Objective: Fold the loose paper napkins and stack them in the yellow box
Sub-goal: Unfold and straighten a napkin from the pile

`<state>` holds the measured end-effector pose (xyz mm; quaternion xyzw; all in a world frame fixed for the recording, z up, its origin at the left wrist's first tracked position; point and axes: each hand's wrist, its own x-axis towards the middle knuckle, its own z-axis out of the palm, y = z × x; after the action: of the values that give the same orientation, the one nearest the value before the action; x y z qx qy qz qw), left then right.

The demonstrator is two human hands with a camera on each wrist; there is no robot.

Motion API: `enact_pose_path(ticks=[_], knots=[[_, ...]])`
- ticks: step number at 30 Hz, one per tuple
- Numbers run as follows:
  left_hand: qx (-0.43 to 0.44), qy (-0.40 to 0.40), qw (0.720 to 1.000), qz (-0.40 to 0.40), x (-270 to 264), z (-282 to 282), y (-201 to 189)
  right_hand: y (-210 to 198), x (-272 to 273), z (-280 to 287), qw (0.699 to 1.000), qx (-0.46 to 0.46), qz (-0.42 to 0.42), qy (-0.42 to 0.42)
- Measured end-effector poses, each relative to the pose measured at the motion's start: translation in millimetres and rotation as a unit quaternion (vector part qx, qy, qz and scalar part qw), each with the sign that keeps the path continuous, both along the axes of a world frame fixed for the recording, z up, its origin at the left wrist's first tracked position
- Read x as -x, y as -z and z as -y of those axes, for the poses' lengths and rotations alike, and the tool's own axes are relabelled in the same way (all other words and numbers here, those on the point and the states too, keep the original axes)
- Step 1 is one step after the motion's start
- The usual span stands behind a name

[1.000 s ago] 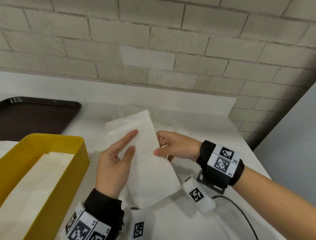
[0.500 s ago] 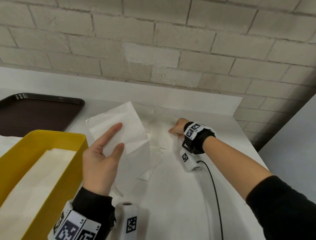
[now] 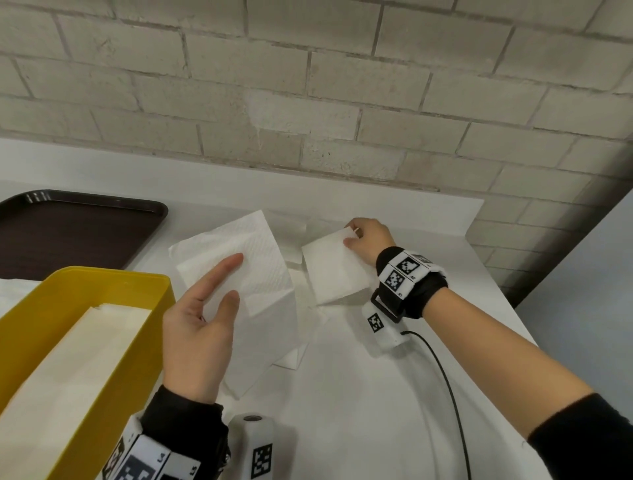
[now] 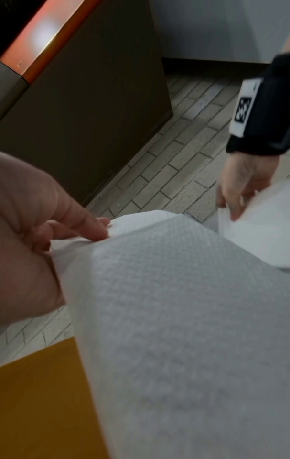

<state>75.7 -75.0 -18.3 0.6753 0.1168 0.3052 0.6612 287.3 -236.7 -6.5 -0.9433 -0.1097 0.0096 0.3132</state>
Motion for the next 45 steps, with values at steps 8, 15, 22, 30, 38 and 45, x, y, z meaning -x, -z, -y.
enact_pose_path(ticks=[8,15,22,30,38,45], knots=[[0.073,0.048,0.996,-0.015,-5,8,-7,-78,79,22,0.95,-0.269,0.087,-0.129],[0.122,0.145,0.982,0.022,4,28,-27,-80,126,14,0.914,-0.36,0.082,-0.169],[0.116,0.133,0.983,0.049,5,26,-24,-63,134,-1,0.955,-0.226,0.159,-0.11],[0.119,0.064,0.989,0.06,6,18,-25,-55,140,-2,0.962,-0.208,0.036,-0.176],[0.095,0.065,0.991,0.064,6,17,-25,-56,140,2,0.935,-0.319,0.024,-0.152],[0.114,0.067,0.988,0.08,7,19,-24,-62,149,6,0.912,-0.349,-0.049,-0.212]])
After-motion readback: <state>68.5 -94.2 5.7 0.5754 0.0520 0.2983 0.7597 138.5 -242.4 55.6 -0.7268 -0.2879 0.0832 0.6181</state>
